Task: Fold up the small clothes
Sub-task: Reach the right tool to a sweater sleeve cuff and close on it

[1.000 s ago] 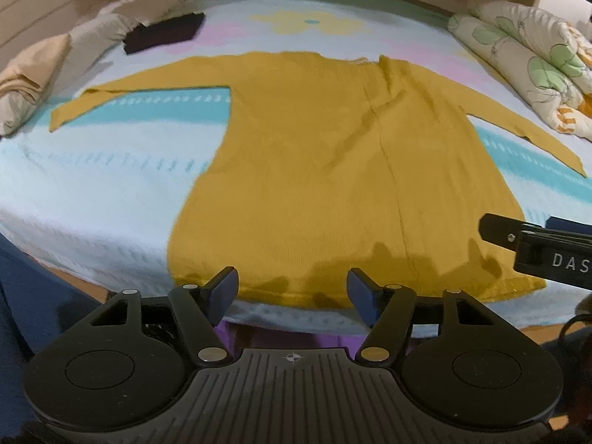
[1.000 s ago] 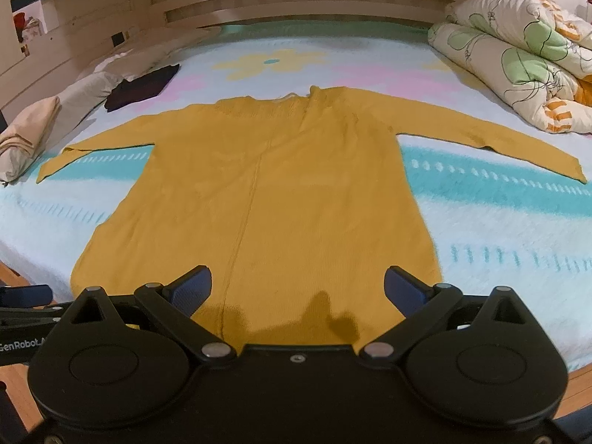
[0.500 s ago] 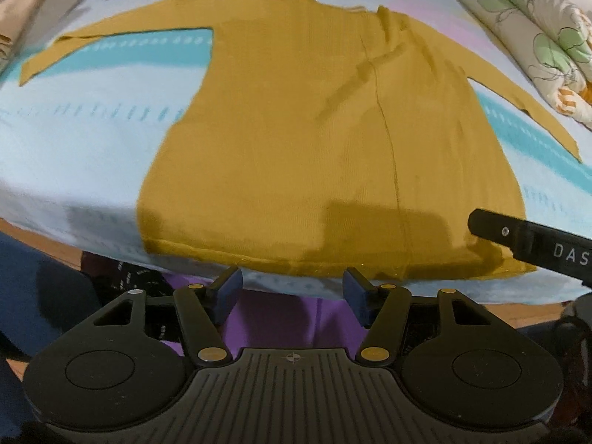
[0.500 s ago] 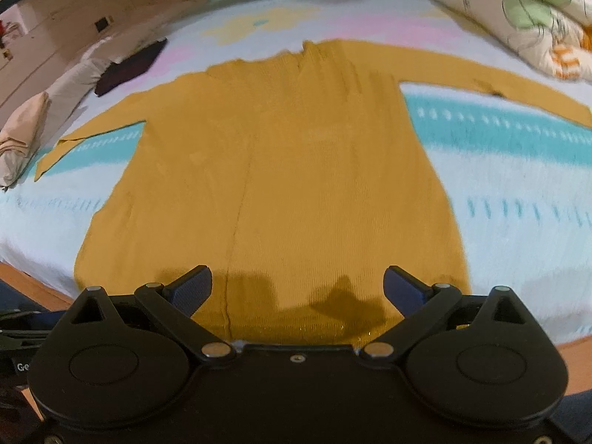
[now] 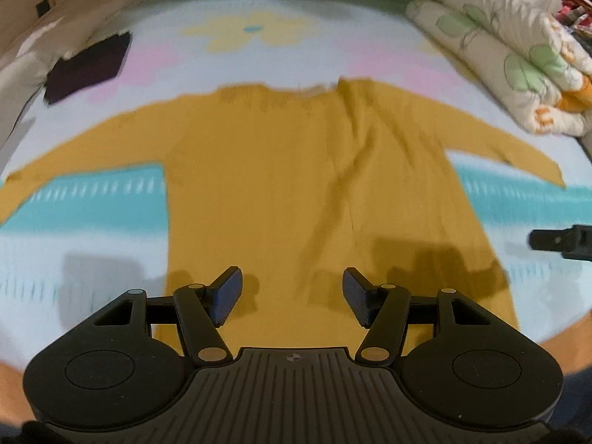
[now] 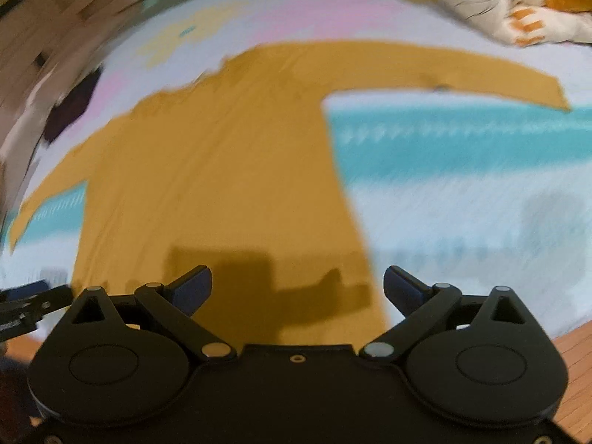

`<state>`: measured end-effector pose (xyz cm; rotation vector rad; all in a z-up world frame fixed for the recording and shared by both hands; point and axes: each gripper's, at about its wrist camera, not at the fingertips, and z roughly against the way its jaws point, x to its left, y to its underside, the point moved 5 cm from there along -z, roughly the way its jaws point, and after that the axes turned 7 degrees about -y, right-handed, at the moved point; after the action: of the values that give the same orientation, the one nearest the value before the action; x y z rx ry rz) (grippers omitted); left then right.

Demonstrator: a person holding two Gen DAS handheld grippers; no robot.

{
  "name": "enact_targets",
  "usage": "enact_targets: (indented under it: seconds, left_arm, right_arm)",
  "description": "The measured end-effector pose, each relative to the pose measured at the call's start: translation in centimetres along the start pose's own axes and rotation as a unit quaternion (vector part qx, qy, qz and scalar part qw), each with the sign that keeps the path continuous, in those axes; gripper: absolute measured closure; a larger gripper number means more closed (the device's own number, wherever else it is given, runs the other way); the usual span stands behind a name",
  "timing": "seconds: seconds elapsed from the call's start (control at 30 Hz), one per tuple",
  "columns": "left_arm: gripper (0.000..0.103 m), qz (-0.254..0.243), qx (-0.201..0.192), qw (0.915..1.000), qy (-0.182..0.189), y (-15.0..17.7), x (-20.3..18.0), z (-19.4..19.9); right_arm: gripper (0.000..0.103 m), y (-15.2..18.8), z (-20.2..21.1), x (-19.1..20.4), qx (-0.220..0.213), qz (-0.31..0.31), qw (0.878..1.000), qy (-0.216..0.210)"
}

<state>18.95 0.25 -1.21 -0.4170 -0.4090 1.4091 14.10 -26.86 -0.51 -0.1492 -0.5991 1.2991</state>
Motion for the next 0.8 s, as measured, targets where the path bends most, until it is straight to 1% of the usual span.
enact_targets:
  seconds: [0.07, 0.13, 0.2, 0.23, 0.33, 0.4, 0.43, 0.47, 0.5, 0.53, 0.6, 0.63, 0.7, 0.8]
  left_arm:
    - [0.044, 0.007, -0.010, 0.9999, 0.010, -2.1, -0.1, -0.4]
    - [0.044, 0.011, -0.029, 0.9995, 0.009, -4.0, -0.3, -0.6]
    - [0.044, 0.014, -0.053, 0.9985, 0.002, -5.9, -0.3, -0.8]
    - [0.044, 0.014, -0.065, 0.9978, -0.003, -6.8, -0.4, -1.0]
    - [0.044, 0.013, -0.095, 0.9950, -0.026, -9.4, -0.8, -1.9]
    - [0.044, 0.012, -0.115, 0.9925, -0.038, -10.7, -1.1, -2.6]
    - [0.044, 0.010, -0.131, 0.9905, -0.040, -11.3, -1.4, -3.0]
    - [0.044, 0.004, -0.143, 0.9890, -0.037, -11.6, -1.7, -3.2]
    - [0.044, -0.001, -0.149, 0.9882, -0.033, -11.9, -1.9, -3.4]
    - [0.044, -0.006, -0.148, 0.9885, -0.029, -12.1, -2.3, -4.0]
    - [0.044, -0.012, -0.126, 0.9917, -0.022, -12.5, -2.9, -5.3]
    - [0.044, -0.018, -0.110, 0.9938, -0.012, -12.6, -3.3, -6.1]
    - [0.044, -0.029, -0.089, 0.9956, 0.000, -12.6, -3.7, -7.3]
    - [0.044, -0.038, -0.078, 0.9961, -0.013, -12.7, -3.9, -8.4]
  right_arm:
    - [0.003, -2.4, 0.2, -1.8, -0.015, -0.016, 1.000, 0.015]
    - [0.003, -4.8, 0.4, -3.6, -0.038, -0.029, 0.998, 0.027]
    - [0.003, -6.8, 0.4, -5.5, -0.054, -0.046, 0.997, 0.038]
    - [0.004, -7.7, 0.3, -6.3, -0.062, -0.055, 0.996, 0.037]
    - [0.006, -10.2, 0.1, -9.4, -0.100, -0.093, 0.990, 0.042]
    - [0.010, -11.5, -0.5, -11.8, -0.112, -0.113, 0.986, 0.058]
    - [0.016, -12.0, -0.7, -12.8, -0.115, -0.118, 0.984, 0.067]
    - [0.021, -12.4, -0.9, -13.9, -0.116, -0.124, 0.983, 0.077]
    - [0.022, -13.0, -1.2, -15.1, -0.119, -0.129, 0.981, 0.083]
    - [0.023, -13.4, -1.4, -16.2, -0.122, -0.134, 0.980, 0.085]
    - [0.023, -14.0, -1.8, -18.4, -0.125, -0.147, 0.977, 0.089]
    - [0.023, -14.4, -2.0, -19.5, -0.126, -0.153, 0.976, 0.090]
    - [0.024, -15.0, -2.7, -21.5, -0.123, -0.163, 0.974, 0.097]
    - [0.025, -15.8, -3.6, -24.8, -0.116, -0.167, 0.971, 0.128]
